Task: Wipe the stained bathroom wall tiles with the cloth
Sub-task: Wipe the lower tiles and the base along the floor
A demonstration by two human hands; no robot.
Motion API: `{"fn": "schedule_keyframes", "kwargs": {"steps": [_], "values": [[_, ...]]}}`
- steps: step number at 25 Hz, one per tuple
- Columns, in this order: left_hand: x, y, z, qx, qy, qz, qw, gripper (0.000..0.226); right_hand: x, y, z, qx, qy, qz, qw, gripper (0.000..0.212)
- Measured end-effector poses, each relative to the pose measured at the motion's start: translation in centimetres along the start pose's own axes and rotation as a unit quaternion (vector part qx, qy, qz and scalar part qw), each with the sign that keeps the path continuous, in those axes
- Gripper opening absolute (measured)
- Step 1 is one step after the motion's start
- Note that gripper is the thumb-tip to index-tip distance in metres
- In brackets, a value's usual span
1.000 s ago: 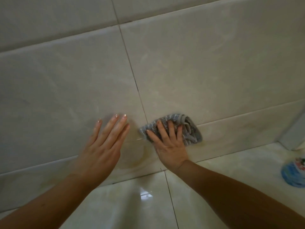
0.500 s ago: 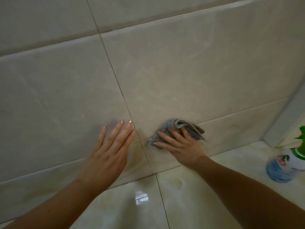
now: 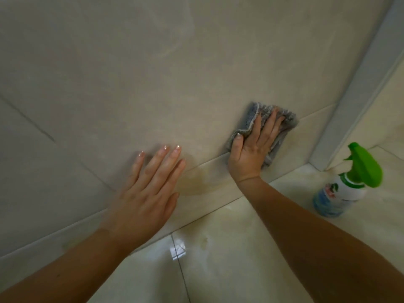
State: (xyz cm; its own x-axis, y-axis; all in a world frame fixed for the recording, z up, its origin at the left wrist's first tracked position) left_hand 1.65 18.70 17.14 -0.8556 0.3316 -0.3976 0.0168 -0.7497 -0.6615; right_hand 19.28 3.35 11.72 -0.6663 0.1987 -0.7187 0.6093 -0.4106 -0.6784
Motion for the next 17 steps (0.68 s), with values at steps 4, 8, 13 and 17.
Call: {"fn": "schedule_keyframes", "kwargs": {"steps": [4,8,13,17], "values": [[-3.4,2.4,-0.5,-0.008,0.004,-0.033,0.999,0.066,3.8,8.0,0.6,-0.103,0.049,-0.319,0.941,0.076],[-6.3,4.8,0.5,0.008,0.036,-0.044,0.998,0.065,-0.5,6.3,1.3,-0.149,0.083,-0.330,0.928,0.068],[-7.9,6.0,0.7,0.021,0.046,-0.056,0.997,0.064,-4.1,14.4,3.6,-0.123,0.116,-0.368,0.914,0.058],[-7.5,7.3,-0.1,0.013,0.036,-0.079,0.996,0.065,3.4,16.7,2.0,-0.172,0.098,-0.559,0.805,0.058]]}}
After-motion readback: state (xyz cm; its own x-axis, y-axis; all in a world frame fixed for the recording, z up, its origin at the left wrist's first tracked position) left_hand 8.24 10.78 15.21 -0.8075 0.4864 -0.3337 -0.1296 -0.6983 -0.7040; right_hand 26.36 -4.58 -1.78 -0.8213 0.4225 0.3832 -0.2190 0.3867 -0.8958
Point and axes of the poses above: each hand's wrist, its own x-axis away from the middle knuckle, its own z-axis out of the back of the hand, y = z × x, the point moved 8 cm from there along -x, towards the middle knuckle, and after that the axes turned 13 degrees about -x, right-handed, at the moved point
